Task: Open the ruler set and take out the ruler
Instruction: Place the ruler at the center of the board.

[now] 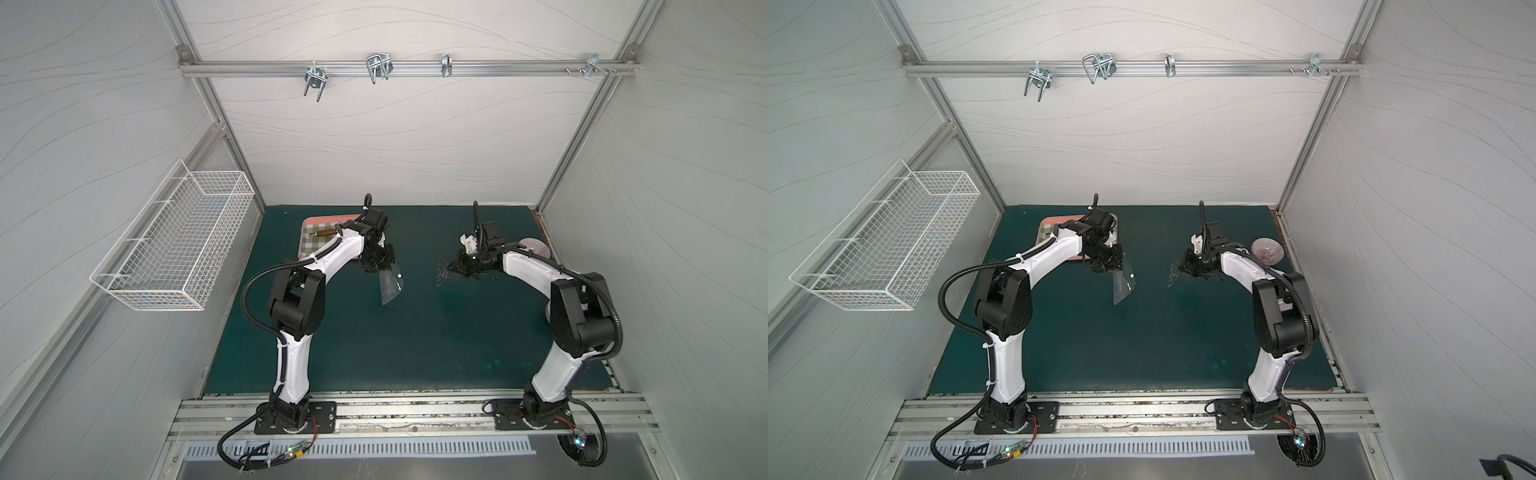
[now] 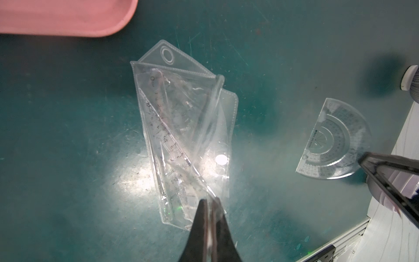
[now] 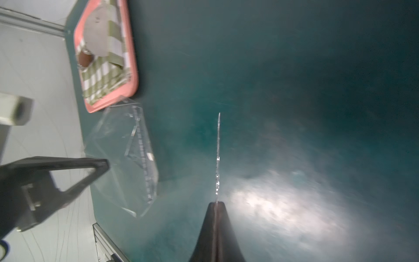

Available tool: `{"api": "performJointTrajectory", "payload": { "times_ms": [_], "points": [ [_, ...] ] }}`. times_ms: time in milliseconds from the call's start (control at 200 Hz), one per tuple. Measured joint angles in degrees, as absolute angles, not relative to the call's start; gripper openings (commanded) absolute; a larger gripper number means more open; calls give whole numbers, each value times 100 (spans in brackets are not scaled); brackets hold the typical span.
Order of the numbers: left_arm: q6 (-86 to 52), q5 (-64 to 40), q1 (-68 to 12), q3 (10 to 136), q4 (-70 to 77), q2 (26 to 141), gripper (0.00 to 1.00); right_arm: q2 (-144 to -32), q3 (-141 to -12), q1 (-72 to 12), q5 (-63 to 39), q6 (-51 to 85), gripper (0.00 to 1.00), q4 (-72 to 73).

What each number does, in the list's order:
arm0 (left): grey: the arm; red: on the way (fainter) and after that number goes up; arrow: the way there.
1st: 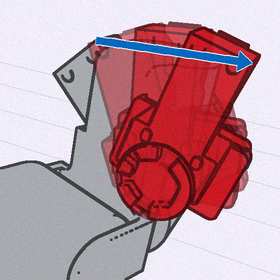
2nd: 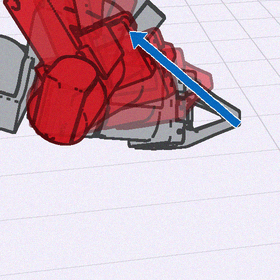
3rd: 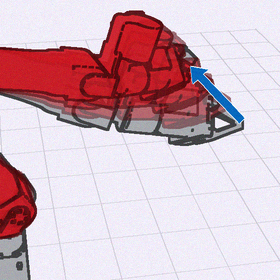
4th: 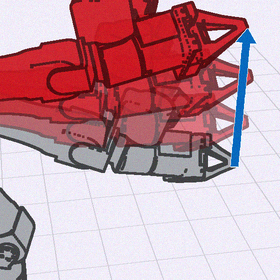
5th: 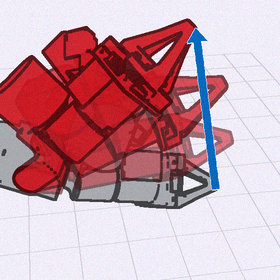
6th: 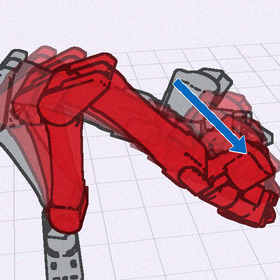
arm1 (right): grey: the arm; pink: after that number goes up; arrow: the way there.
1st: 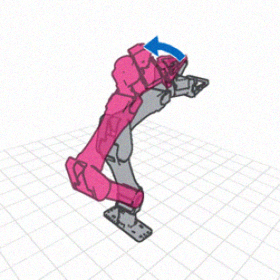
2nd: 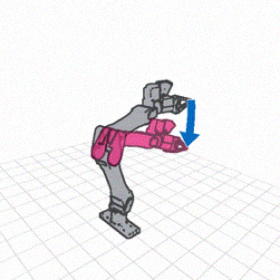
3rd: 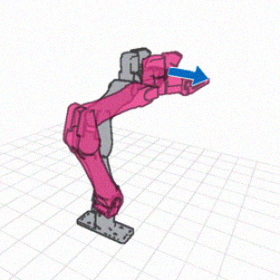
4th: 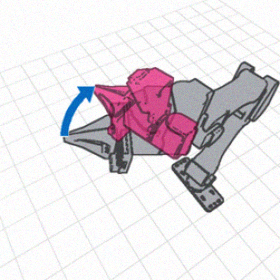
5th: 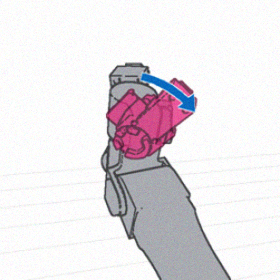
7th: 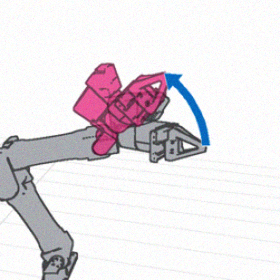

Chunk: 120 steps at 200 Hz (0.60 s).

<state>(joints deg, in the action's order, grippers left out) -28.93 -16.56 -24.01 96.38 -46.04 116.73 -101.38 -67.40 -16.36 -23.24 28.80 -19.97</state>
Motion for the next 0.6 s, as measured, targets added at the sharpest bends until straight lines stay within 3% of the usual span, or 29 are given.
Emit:
{"api": "performJointTrajectory", "payload": {
  "times_ms": [600],
  "points": [
    [-2888, -1699, -2401, 9638, -4602, 11673, 0, -10809, -6788, -1297, -2425, 2171, 5, -2279]
  ]
}}
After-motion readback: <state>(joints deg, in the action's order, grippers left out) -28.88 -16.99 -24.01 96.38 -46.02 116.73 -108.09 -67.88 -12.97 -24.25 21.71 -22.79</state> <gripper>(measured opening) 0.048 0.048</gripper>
